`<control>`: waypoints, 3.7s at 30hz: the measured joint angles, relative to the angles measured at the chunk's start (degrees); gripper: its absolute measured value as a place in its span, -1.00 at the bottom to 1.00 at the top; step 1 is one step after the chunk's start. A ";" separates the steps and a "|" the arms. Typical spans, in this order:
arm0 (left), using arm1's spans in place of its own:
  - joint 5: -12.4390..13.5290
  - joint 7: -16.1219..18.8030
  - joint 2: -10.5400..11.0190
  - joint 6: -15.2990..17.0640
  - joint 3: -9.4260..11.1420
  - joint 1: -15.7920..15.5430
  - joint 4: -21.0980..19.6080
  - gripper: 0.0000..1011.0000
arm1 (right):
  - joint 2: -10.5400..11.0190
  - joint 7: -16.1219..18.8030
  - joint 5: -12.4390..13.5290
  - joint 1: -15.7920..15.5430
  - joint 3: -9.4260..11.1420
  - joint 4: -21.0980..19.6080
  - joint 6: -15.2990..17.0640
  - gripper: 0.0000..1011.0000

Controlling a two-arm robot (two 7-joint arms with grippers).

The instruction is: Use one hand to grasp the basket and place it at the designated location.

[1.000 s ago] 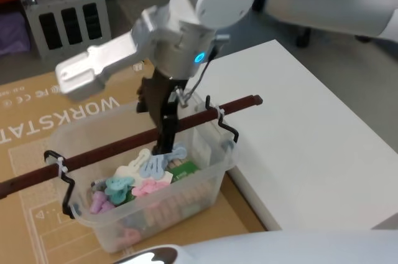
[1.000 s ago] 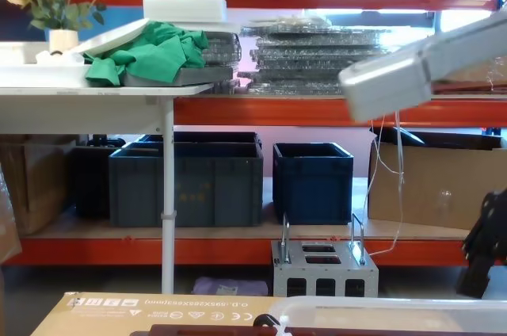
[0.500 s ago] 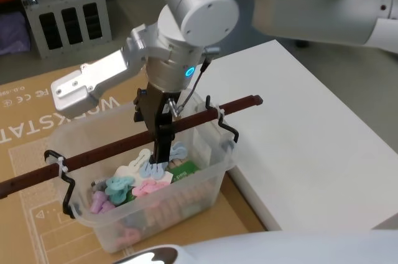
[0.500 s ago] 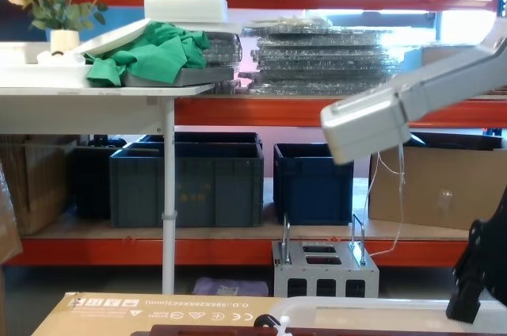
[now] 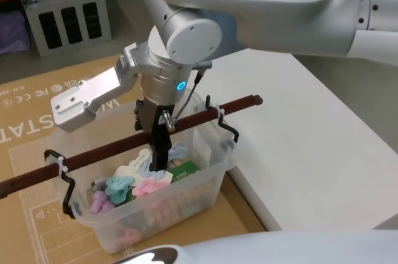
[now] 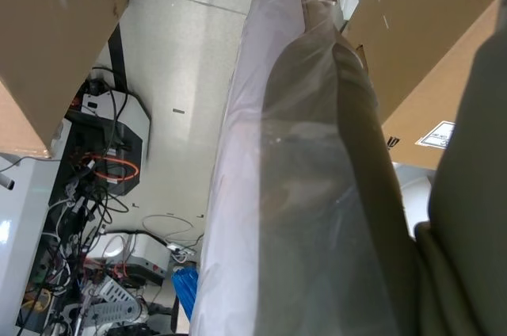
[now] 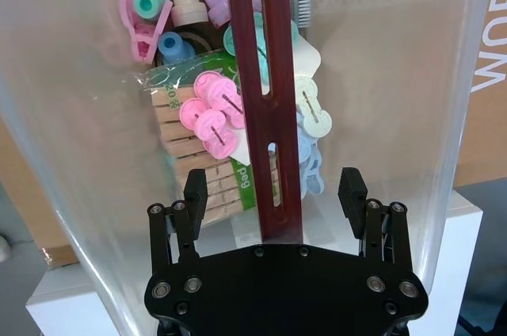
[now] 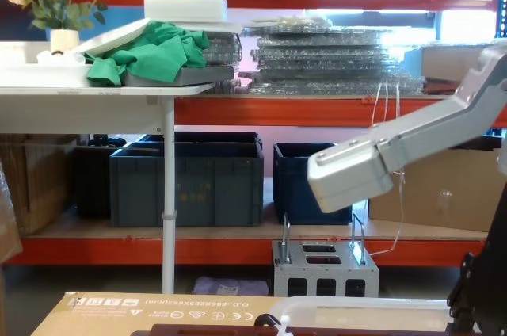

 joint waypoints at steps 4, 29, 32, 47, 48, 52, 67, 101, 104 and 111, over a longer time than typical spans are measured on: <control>0.00 0.00 0.00 0.00 0.00 0.00 0.00 -1.00 | -0.28 -0.15 -0.34 0.00 -0.35 0.56 0.12 0.98; 0.00 0.00 0.00 0.00 0.00 0.00 0.00 -1.00 | -0.53 -1.20 -1.35 -0.45 -0.87 1.85 1.24 -0.05; 0.00 0.00 0.00 0.00 0.00 0.00 0.00 -1.00 | -0.37 -1.22 -1.38 -0.51 -0.76 1.75 1.34 -0.19; 0.00 0.00 0.00 0.00 0.00 0.00 0.00 -1.00 | 0.31 -1.32 -1.66 -0.88 -0.35 0.90 1.47 -0.98; 0.00 0.00 0.00 0.00 0.00 0.00 0.01 -1.00 | 0.36 -1.32 -1.68 -0.89 -0.34 0.86 1.47 -0.99; 0.01 0.00 0.01 0.00 0.00 0.00 0.02 -1.00 | 1.44 -1.32 -0.90 -0.72 0.46 0.77 1.21 -1.00; 0.00 0.00 0.00 0.00 0.00 0.00 0.01 -1.00 | 3.23 -0.38 3.34 0.03 3.06 1.36 0.78 -1.00; 0.02 0.00 0.02 0.00 0.00 0.00 0.04 -1.00 | 10.96 5.88 15.36 2.89 11.51 9.70 5.36 -1.00; 0.01 0.00 0.00 0.00 0.00 0.00 0.03 -1.00 | 11.27 6.02 15.38 2.66 11.93 10.19 5.77 -1.00; -0.02 0.00 -0.01 0.00 0.00 0.00 -0.01 -1.00 | 12.58 6.32 15.76 1.93 13.04 11.67 7.25 -1.00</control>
